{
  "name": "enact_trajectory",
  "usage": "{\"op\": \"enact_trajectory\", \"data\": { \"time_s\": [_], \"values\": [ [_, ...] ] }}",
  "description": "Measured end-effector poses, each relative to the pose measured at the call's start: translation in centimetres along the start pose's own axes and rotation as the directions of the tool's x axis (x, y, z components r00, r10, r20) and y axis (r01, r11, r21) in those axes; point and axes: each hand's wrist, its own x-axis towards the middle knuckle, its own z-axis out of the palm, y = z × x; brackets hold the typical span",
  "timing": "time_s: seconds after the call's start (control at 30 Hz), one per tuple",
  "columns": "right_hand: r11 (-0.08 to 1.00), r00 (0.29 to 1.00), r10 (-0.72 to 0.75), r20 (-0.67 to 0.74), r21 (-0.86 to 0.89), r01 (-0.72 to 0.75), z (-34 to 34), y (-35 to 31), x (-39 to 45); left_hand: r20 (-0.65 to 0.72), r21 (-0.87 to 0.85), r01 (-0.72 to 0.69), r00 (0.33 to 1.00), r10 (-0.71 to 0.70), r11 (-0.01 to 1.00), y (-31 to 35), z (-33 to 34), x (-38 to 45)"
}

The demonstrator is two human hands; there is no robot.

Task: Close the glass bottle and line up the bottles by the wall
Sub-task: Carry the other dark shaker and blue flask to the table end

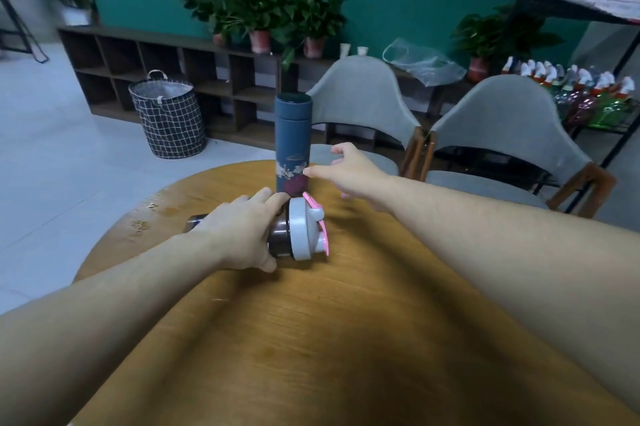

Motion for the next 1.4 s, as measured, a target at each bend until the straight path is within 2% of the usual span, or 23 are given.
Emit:
{"op": "enact_trajectory", "data": {
  "time_s": [0.1, 0.2, 0.3, 0.47, 0.67, 0.9, 1.1, 1.27, 1.4],
  "values": [
    [0.998, 1.0, 0.015, 0.011, 0.064, -0.015, 2.3, -0.7, 2.1, -0.003, 0.039, 0.024, 1.0, -0.024, 0.999, -3.2, -0.2, -1.1],
    [0.986, 1.0, 0.003, 0.007, 0.165, -0.005, 4.2, -1.2, 4.0, -0.018, 0.003, 0.054, 0.998, -0.054, 0.999, -5.7, -0.1, -2.0],
    [0.968, 0.999, -0.001, -0.049, 0.249, 0.013, 5.7, -1.5, 5.6, -0.047, -0.045, 0.09, 0.995, -0.092, 0.995, -7.0, 0.2, -2.7],
    [0.956, 0.986, 0.007, -0.166, 0.289, 0.042, 6.0, -1.5, 6.0, -0.06, -0.123, 0.087, 0.994, -0.095, 0.989, -7.6, 0.6, -2.9],
    [0.96, 0.979, -0.045, -0.201, 0.261, 0.098, 2.9, -0.1, 2.0, -0.115, -0.13, 0.06, 0.99, -0.075, 0.99, -4.7, -1.1, -2.9],
    [0.971, 0.957, -0.021, -0.289, 0.223, 0.088, -6.2, 2.4, -6.4, -0.225, -0.267, -0.037, 0.974, -0.024, 0.963, 3.2, -3.8, -3.6],
    [0.978, 0.933, 0.041, -0.358, 0.204, 0.035, -15.1, 6.4, -14.5, -0.257, -0.561, -0.172, 0.966, 0.027, 0.81, 12.4, -4.4, -2.9],
    [0.984, 0.902, 0.097, -0.42, 0.179, -0.023, -22.6, 11.6, -21.9, -0.276, -0.773, -0.248, 0.96, 0.043, 0.583, 22.9, -4.3, -2.0],
    [0.985, 0.874, 0.135, -0.466, 0.162, -0.065, -27.4, 16.0, -27.7, -0.238, -0.874, -0.254, 0.967, 0.09, 0.413, 31.5, -3.5, -1.6]
  ]
}}
